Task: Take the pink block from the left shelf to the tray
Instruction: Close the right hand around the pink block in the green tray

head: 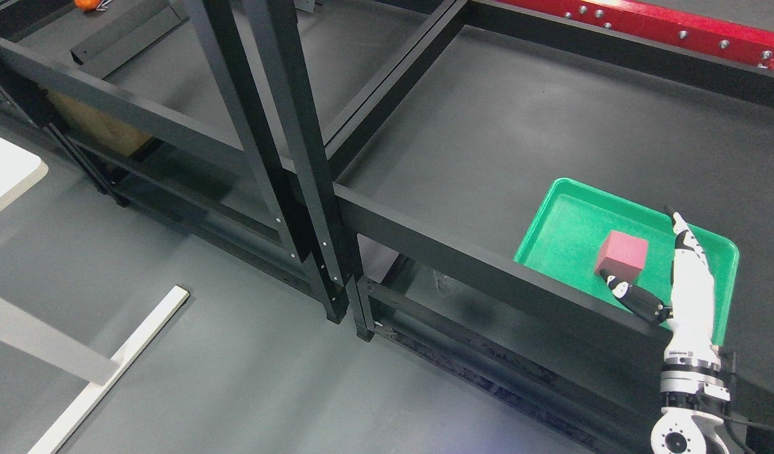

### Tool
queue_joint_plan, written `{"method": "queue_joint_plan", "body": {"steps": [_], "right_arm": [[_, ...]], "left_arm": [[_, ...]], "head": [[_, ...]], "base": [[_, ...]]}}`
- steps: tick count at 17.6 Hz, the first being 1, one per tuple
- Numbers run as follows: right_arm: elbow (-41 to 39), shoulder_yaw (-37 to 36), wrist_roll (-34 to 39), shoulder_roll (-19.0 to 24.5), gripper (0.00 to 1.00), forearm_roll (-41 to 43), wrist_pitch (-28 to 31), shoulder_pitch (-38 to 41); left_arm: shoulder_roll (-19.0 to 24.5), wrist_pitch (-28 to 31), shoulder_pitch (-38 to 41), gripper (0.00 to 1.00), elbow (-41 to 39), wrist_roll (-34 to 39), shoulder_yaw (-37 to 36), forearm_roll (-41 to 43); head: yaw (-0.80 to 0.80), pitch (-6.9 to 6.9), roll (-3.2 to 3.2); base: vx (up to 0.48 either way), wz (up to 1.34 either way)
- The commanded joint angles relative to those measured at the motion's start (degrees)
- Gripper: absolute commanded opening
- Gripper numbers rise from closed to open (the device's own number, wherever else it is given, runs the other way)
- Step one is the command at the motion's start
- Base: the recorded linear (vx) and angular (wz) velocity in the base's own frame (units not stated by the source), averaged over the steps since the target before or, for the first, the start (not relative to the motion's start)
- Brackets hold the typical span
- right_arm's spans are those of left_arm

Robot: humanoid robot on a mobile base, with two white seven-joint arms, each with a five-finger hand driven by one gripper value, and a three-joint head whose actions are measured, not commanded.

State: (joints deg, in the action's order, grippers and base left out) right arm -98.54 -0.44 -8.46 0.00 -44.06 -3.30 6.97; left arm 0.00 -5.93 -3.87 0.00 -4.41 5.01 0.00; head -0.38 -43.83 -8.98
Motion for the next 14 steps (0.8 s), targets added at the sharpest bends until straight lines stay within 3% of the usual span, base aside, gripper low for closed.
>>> {"method": "queue_joint_plan", "body": {"steps": [1, 5, 14], "right_arm": [[-0.16, -0.18, 3.52, -1.0, 0.99, -14.39, 0.93, 0.24], [-0.16, -0.27, 9.59, -1.0, 0.98, -14.56, 3.12, 0.76], [0.11, -0.27, 13.64, -1.0, 0.97, -18.6, 6.64, 2.79]], "left_arm": [[1.0, 0.04, 0.0, 1.0, -1.0, 0.01, 0.0, -0.44], [1.0, 0.04, 0.0, 1.0, -1.0, 0.01, 0.0, -0.44], [1.0, 0.04, 0.0, 1.0, -1.0, 0.01, 0.0, -0.44]], "head": [[0.0, 0.0, 0.0], [0.0, 0.0, 0.0], [0.0, 0.0, 0.0]], "base": [[0.233, -0.1], [0.197, -0.09], [0.13, -0.05]]}}
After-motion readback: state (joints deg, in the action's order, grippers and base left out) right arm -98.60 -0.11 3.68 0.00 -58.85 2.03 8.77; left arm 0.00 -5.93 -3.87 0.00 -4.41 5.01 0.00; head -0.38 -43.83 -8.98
